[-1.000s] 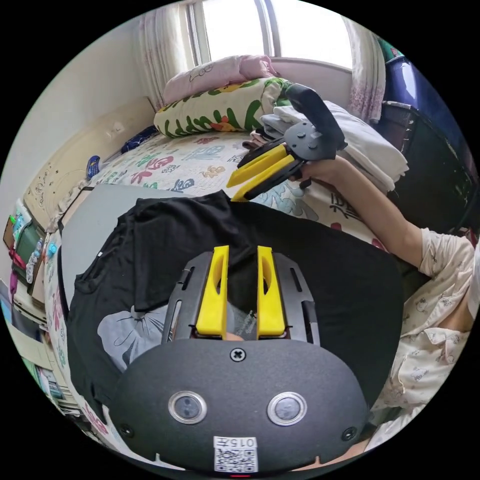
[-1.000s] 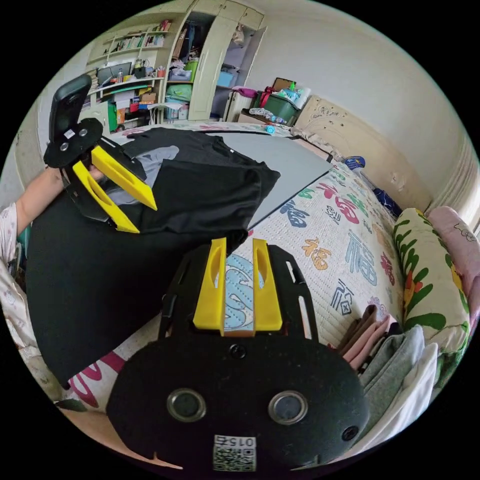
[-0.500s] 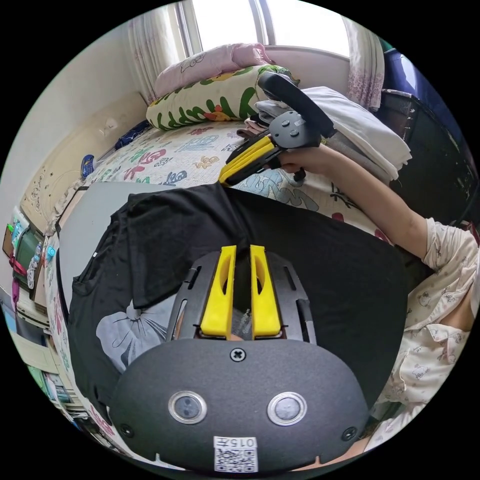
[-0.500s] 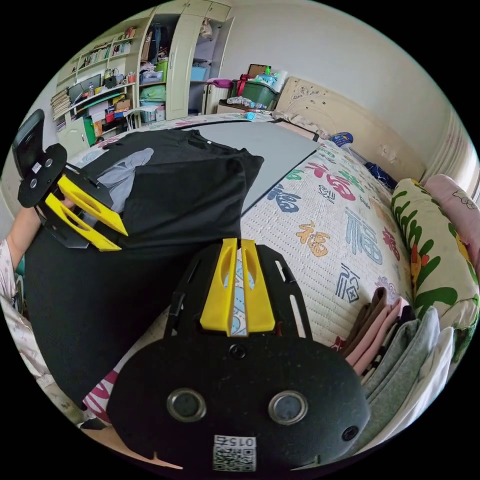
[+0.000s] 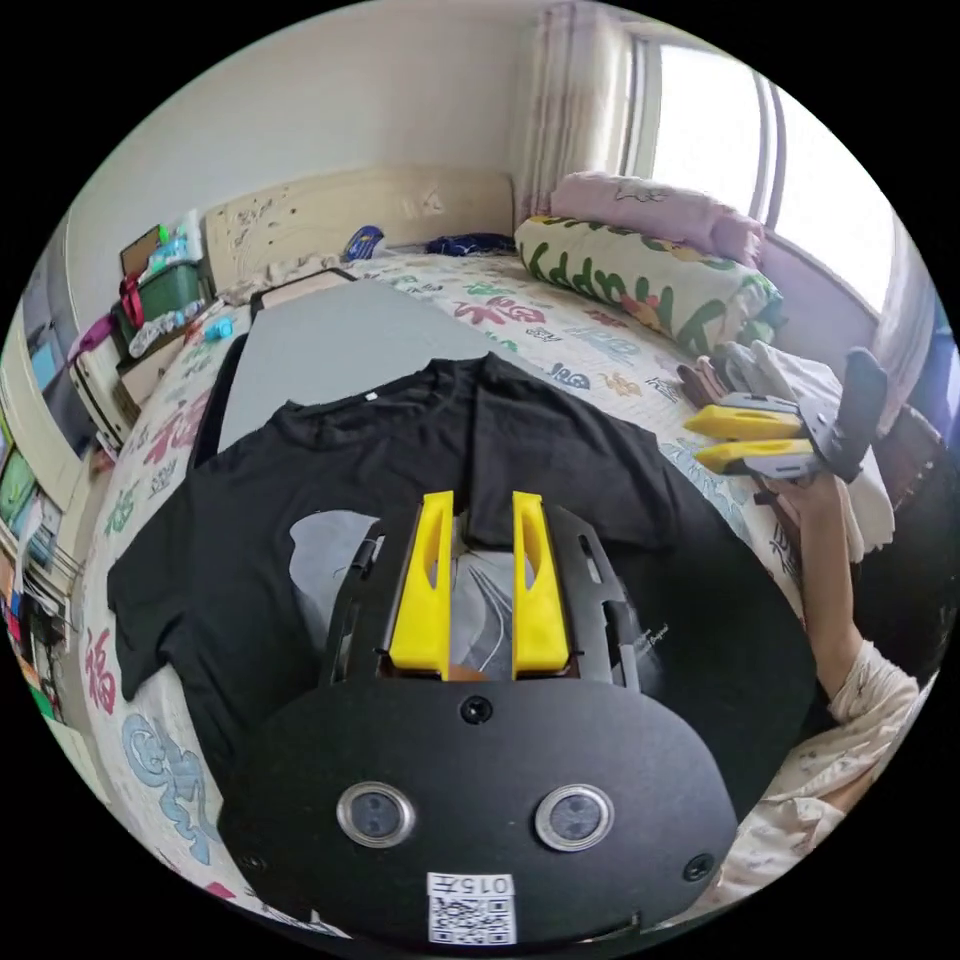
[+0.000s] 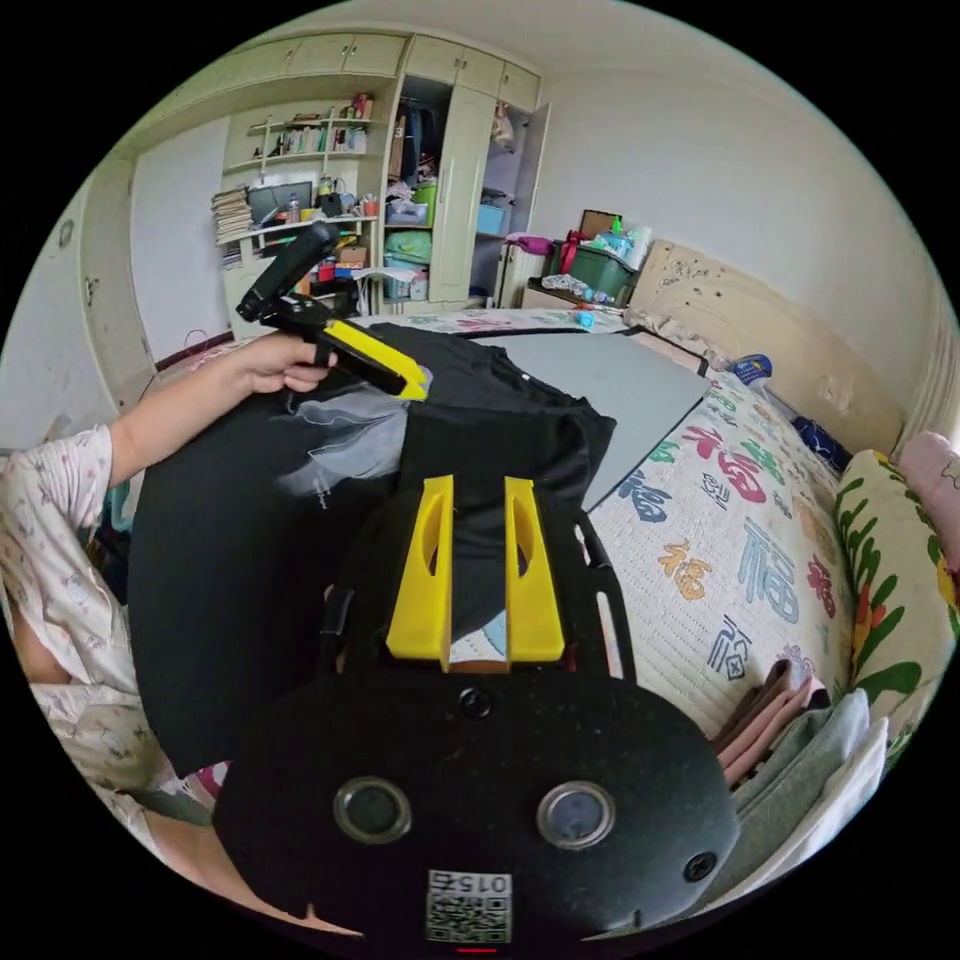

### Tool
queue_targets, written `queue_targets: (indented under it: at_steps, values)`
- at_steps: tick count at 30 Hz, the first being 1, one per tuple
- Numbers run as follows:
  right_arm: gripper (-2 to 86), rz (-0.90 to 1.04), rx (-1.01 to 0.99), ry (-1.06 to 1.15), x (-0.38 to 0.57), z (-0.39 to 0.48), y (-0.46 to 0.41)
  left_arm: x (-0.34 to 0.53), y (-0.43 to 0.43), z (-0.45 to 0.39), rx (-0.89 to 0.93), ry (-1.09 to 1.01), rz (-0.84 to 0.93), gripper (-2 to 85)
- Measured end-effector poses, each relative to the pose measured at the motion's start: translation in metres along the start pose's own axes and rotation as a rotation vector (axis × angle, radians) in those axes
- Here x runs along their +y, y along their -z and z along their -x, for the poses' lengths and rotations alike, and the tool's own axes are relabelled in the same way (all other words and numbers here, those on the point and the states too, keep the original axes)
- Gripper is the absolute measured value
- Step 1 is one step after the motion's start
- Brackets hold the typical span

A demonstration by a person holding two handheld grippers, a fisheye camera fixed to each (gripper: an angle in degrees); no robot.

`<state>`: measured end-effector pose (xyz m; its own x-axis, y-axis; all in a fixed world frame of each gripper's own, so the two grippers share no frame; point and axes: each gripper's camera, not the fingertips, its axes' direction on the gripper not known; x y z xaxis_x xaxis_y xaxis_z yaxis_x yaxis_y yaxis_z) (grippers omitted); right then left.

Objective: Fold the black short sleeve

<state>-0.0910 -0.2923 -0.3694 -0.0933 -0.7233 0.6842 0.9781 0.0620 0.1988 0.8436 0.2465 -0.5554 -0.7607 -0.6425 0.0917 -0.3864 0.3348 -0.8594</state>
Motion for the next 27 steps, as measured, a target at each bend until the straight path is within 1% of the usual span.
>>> queue_targets:
  at_steps: [2,3,5,6,7,10,17,20,21,23,24,25,27]
  values:
    - [8.7,0.059,-0.044,0.067,-0.005,0.010,-0.009,0.005,-0.017,0.008,0.013,0.018,0.046,8.9]
    - [8.8,0.103,-0.057,0.106,-0.006,0.015,-0.014,0.008,-0.026,0.007,-0.014,0.027,0.078,8.7]
    - [8.3,0.150,-0.036,0.130,-0.007,0.019,-0.020,0.010,-0.034,-0.001,-0.023,0.008,0.105,7.3]
    - [6.7,0.165,-0.015,0.127,-0.007,0.018,-0.022,0.014,-0.034,-0.009,-0.021,-0.018,0.104,4.7]
    - [4.5,0.168,-0.016,0.127,-0.007,0.017,-0.021,0.018,-0.033,-0.018,-0.028,-0.038,0.098,2.7]
    - [0.0,0.168,-0.048,0.130,-0.006,0.012,-0.018,0.025,-0.028,-0.037,-0.081,-0.079,0.097,0.2]
    - [-0.6,0.182,-0.052,0.150,-0.010,0.009,-0.013,0.038,-0.043,-0.054,-0.091,-0.092,0.135,0.1]
    - [1.7,0.159,-0.064,0.143,-0.010,0.000,-0.001,0.042,-0.043,-0.060,-0.081,-0.086,0.142,1.3]
    - [4.4,0.122,-0.042,0.093,-0.009,-0.011,0.009,0.043,-0.037,-0.059,-0.078,-0.077,0.129,1.9]
    - [5.4,0.039,0.034,-0.030,-0.005,-0.034,0.026,0.043,-0.020,-0.056,-0.070,-0.059,0.086,3.1]
    - [5.6,-0.010,0.116,-0.142,-0.001,-0.051,0.034,0.038,-0.009,-0.051,-0.065,-0.037,0.051,4.1]
    - [5.9,-0.034,0.200,-0.257,0.004,-0.068,0.038,0.028,-0.002,-0.045,-0.037,-0.021,0.012,5.1]
    - [6.6,-0.037,0.254,-0.366,0.010,-0.088,0.036,0.003,-0.006,-0.035,0.027,0.003,-0.010,6.8]
